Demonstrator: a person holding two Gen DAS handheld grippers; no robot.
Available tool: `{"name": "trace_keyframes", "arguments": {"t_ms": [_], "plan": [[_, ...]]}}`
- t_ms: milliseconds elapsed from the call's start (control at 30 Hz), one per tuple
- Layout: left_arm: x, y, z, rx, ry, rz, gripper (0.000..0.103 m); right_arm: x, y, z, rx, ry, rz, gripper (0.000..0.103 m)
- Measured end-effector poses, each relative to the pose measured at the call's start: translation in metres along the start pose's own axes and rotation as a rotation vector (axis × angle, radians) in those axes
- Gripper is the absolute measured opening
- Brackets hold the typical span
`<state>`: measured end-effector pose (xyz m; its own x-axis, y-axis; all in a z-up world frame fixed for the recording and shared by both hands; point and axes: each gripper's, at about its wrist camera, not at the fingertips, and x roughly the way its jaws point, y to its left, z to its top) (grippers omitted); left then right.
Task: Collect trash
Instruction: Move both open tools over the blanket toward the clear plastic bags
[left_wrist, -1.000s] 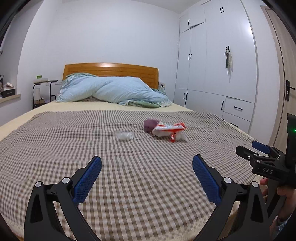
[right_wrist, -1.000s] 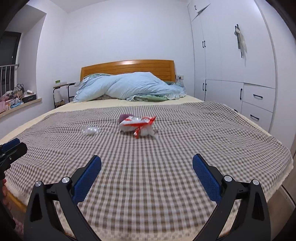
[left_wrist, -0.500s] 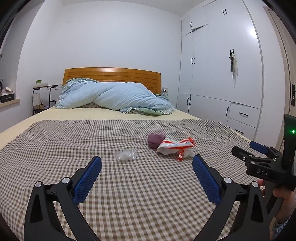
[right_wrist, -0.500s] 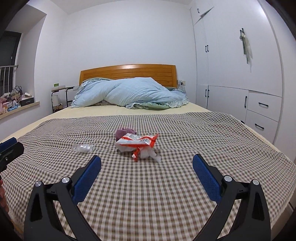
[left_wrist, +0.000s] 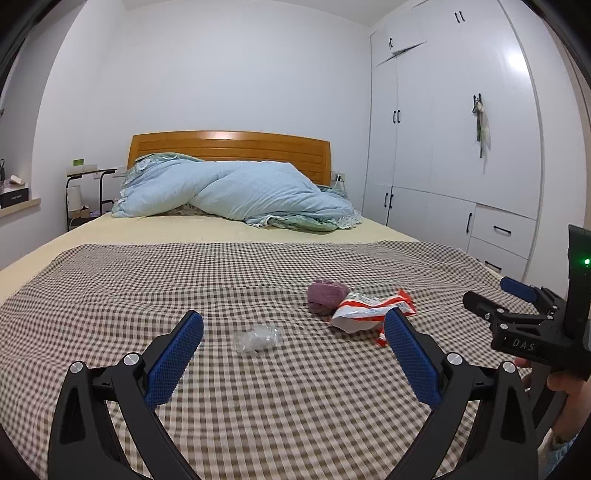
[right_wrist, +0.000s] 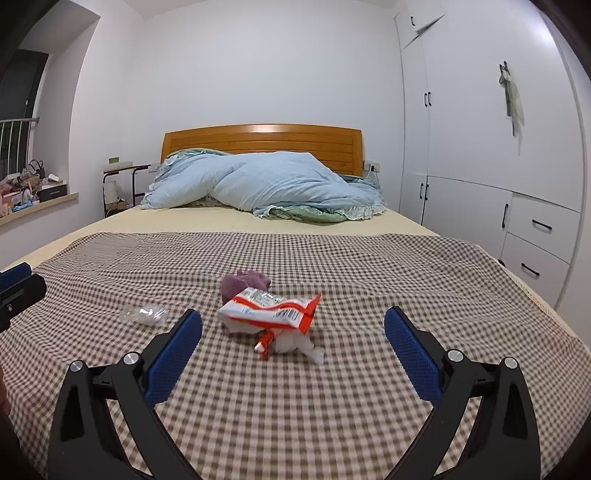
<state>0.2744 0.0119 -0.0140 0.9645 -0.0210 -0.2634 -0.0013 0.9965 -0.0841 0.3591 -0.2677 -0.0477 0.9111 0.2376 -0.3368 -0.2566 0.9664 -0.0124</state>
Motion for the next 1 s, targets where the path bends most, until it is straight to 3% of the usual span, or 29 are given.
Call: {"name": "trace_keyframes", "arguments": {"t_ms": [433, 700, 1000], "plan": [[0.053, 0.001, 0.015, 0.058, 0.048, 0.056, 0.095, 0.047, -0.012, 0.014, 0.024, 0.016, 0.018, 0.095], [0.082, 0.001, 0.023, 0.095, 0.072, 0.087, 0.095, 0.084, -0.017, 0.007, 0.024, 0.079, -0.004, 0.095], [0.135, 0.003, 0.029, 0.074, 0.167, 0.135, 0.095, 0.119, -0.042, -0.001, 0.16, 0.114, -0.046, 0.095]]}}
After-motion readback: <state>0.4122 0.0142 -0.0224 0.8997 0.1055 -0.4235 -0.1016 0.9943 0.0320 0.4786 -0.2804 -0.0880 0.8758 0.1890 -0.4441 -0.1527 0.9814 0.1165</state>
